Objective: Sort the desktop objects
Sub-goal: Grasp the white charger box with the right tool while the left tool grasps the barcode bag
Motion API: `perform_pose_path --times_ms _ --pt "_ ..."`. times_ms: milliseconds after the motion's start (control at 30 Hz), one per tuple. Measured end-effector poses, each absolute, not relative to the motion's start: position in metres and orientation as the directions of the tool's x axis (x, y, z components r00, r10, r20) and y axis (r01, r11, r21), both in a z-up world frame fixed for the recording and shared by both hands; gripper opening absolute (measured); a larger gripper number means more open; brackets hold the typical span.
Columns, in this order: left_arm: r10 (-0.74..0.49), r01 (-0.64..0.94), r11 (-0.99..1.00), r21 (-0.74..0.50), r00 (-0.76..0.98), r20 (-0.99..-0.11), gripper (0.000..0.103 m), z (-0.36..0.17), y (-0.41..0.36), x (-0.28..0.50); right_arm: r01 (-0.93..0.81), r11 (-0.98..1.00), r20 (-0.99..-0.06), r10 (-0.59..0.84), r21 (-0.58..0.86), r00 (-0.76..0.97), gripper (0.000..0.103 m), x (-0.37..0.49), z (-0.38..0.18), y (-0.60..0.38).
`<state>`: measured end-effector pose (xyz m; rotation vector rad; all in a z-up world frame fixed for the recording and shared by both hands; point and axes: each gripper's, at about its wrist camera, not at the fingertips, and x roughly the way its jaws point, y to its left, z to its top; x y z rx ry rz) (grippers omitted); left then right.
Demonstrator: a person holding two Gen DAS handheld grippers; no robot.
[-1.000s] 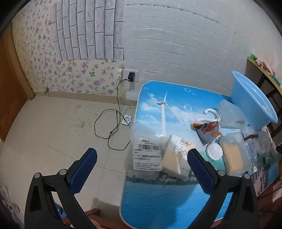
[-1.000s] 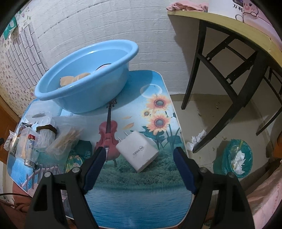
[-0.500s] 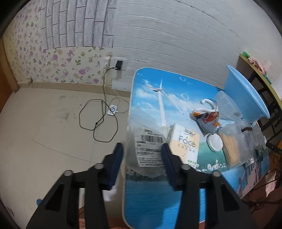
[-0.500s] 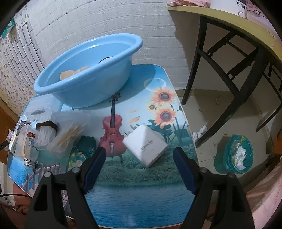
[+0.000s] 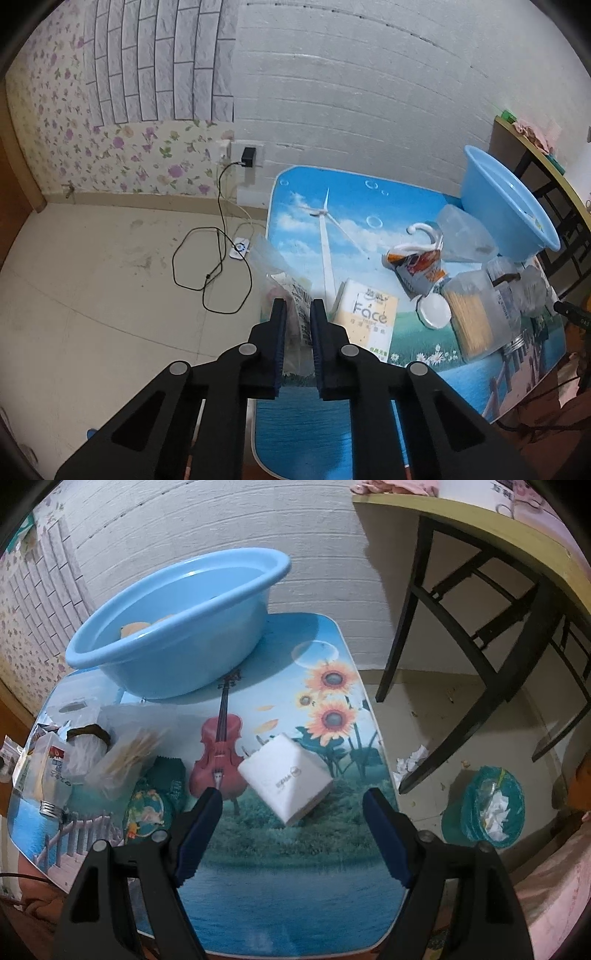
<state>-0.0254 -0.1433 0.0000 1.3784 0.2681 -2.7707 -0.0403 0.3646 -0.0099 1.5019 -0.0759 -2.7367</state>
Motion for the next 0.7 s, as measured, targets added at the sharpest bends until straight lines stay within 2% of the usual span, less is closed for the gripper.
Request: perform_pose_path --times_ms 133,333,567,667,700 --pt "0.047 0.103 -0.984 -0.142 -0.626 -0.778 0.009 0.013 -0.137 -0.025 0.048 -0.998 -0.835 -0.049 0.027 -0.549 0.078 -0.049 -0.012 0.36" --pt "0.041 0.099 -0.986 -0.133 -0.633 -0.773 0.008 0.018 -0.131 -0.028 0.084 -0.995 -0.848 -0.095 0.06 -0.522 0.056 -0.063 -0.021 0.364" --pt "0.01 0.155 -0.98 -0.127 -0.594 -0.804 0.009 -0.004 -0.141 -0.028 0.086 -0.993 -0.849 -0.111 0.077 -0.516 0.056 -0.057 -0.021 0.363" --pt "0.005 0.164 -0.979 -0.124 -0.585 -0.811 0.017 -0.009 -0.144 -0.028 0.093 -0.993 -0.856 -0.111 0.074 -0.506 0.056 -0.054 -0.021 0.359" --pt "0.004 0.162 -0.979 -0.121 -0.585 -0.811 0.026 -0.01 -0.144 -0.027 0.093 -0.993 -0.857 -0.11 0.073 -0.503 0.056 -0.053 -0.021 0.358"
